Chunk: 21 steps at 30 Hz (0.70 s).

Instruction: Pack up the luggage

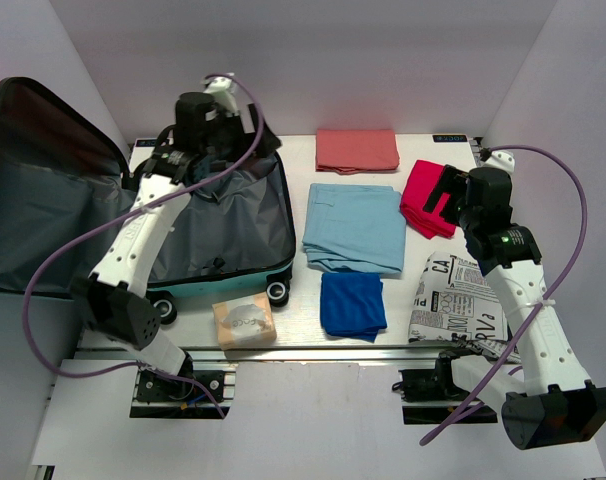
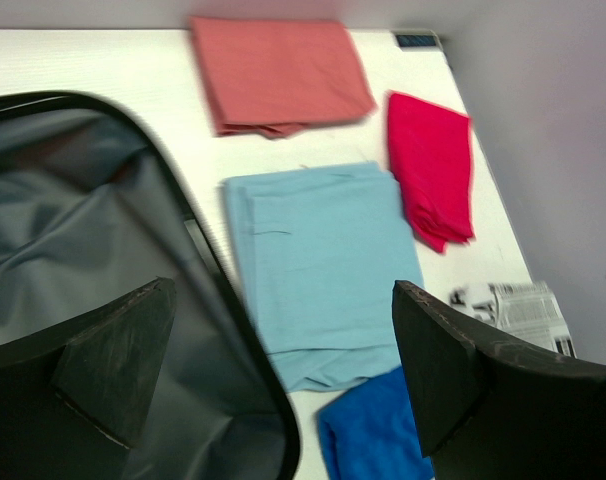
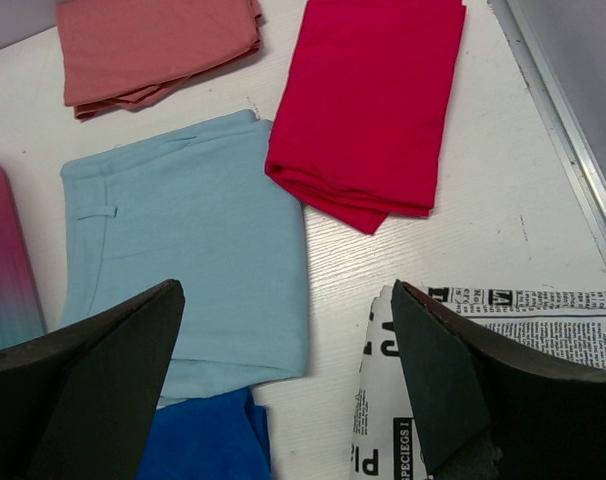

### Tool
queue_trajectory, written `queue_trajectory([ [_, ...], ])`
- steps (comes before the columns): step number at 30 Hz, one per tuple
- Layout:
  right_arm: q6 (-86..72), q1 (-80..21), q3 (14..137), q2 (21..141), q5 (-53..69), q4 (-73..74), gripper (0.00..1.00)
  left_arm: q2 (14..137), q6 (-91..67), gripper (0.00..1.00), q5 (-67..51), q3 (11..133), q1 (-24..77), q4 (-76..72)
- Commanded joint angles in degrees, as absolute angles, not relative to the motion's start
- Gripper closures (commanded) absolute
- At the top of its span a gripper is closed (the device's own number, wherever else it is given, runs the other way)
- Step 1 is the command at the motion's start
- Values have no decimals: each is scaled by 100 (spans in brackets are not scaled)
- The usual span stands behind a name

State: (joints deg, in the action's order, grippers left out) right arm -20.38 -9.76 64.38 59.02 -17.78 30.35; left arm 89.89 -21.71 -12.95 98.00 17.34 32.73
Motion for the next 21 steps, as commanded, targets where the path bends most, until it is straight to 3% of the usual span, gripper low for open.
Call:
queue_trajectory([
  [1, -2066, -906, 6434, 5687, -1460, 2866, 11, 9359, -1952, 2, -1723, 10404, 2152, 3233],
  [7, -1890, -958, 5907, 5370, -905, 2558, 11, 10897, -1565, 2, -1442, 11846, 3180, 4156],
  [14, -2452, -958, 5344, 5370, -958, 2085, 11, 12162, -1958, 2, 533, 12761, 3911, 5061],
  [21, -2627, -975, 4703, 5607, -721, 1319, 11, 12963, -2724, 2, 1579, 12964, 4297, 5721],
])
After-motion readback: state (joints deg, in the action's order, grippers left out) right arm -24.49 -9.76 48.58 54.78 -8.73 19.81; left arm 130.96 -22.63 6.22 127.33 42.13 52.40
